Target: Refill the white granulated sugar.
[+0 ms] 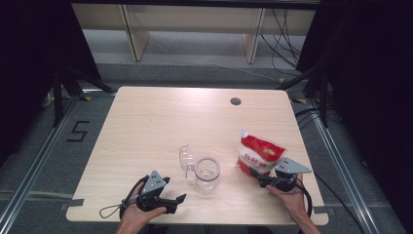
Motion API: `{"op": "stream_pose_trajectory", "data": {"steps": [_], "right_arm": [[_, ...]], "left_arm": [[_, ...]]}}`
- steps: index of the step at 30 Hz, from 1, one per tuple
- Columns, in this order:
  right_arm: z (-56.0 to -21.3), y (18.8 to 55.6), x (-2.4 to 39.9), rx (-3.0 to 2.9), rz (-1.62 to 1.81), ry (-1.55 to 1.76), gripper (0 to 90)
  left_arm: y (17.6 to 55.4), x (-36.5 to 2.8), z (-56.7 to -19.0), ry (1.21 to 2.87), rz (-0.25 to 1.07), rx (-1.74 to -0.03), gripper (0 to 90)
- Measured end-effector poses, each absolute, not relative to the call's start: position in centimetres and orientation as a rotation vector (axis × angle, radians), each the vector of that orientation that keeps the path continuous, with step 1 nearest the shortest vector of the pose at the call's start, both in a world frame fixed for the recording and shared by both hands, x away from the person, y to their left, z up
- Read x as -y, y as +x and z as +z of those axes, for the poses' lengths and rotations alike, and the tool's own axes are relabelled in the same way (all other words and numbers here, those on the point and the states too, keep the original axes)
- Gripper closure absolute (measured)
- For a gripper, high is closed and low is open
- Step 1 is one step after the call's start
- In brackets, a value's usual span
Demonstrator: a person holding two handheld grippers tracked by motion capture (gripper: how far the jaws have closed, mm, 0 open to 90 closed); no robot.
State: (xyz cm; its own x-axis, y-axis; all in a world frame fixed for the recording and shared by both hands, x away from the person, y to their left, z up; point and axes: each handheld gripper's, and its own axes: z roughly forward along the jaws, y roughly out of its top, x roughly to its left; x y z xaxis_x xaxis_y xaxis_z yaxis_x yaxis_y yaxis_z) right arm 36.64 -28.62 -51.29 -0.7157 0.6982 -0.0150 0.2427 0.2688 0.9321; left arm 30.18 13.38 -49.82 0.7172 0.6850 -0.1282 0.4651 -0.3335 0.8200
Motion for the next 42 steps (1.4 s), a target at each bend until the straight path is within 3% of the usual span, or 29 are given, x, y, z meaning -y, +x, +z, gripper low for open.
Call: {"op": "stream_pose_trajectory", "data": {"steps": [42], "right_arm": [[-50.77, 36.58, 27.76, -2.120, 1.469, 0.891, 45.0]], "left_arm": [[30.12, -13.05, -49.88, 2.001, 0.299, -0.871, 17.8]]}}
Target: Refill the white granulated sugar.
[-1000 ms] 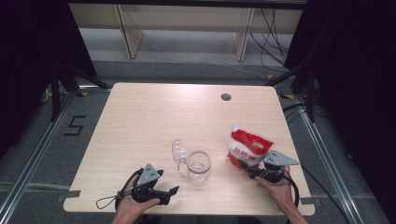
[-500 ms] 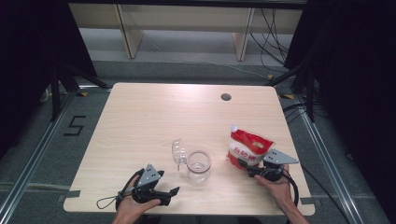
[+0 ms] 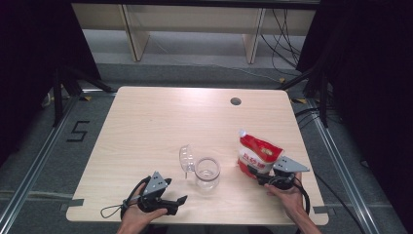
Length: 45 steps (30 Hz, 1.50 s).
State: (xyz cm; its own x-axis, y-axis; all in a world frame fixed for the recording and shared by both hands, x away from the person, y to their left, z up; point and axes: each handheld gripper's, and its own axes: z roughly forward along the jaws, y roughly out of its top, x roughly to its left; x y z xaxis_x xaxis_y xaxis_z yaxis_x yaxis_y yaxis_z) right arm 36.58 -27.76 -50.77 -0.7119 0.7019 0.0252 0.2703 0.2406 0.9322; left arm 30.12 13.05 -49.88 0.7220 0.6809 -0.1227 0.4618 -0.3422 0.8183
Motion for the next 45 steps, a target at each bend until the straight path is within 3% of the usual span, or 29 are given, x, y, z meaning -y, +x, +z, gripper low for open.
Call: {"op": "stream_pose_trajectory", "data": {"steps": [45], "right_arm": [[-46.7, 32.5, 26.1, -2.104, 0.945, 0.444, 46.7]], "left_arm": [[30.1, -13.6, -49.8, 1.973, 0.301, -0.895, 17.9]]}}
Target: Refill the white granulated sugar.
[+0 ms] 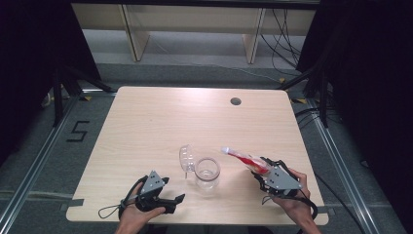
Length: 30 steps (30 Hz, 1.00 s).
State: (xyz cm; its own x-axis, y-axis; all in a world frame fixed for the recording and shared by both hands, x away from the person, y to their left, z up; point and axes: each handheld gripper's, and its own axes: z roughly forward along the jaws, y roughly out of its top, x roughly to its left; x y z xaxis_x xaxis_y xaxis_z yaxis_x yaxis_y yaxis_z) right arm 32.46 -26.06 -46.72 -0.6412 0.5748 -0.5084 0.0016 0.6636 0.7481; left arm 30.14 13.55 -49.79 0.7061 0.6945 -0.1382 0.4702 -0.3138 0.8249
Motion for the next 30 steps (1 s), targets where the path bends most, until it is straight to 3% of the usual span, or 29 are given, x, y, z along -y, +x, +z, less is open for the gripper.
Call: {"op": "stream_pose_trajectory", "data": {"steps": [30], "right_arm": [[-45.7, 31.1, 24.8, -2.053, 0.591, 0.209, 47.2]], "left_arm": [[30.1, -13.5, -49.8, 1.971, 0.308, -0.902, 17.9]]}}
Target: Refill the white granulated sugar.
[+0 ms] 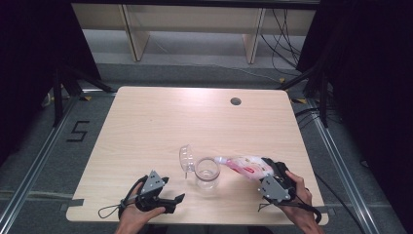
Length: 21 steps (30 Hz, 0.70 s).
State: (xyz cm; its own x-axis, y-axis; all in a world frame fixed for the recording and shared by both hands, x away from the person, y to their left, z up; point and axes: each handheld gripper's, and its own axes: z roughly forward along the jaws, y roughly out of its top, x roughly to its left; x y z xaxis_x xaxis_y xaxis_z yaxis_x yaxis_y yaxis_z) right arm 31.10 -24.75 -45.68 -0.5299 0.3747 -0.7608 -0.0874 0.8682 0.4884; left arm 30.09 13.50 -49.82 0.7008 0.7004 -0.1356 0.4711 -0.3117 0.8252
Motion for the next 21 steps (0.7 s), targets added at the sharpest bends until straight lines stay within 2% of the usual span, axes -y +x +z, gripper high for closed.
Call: {"op": "stream_pose_trajectory", "data": {"steps": [21], "right_arm": [[-45.20, 31.12, 24.48, -2.033, 0.466, 0.144, 47.6]], "left_arm": [[30.13, -13.42, -49.90, 1.965, 0.310, -0.909, 17.9]]}}
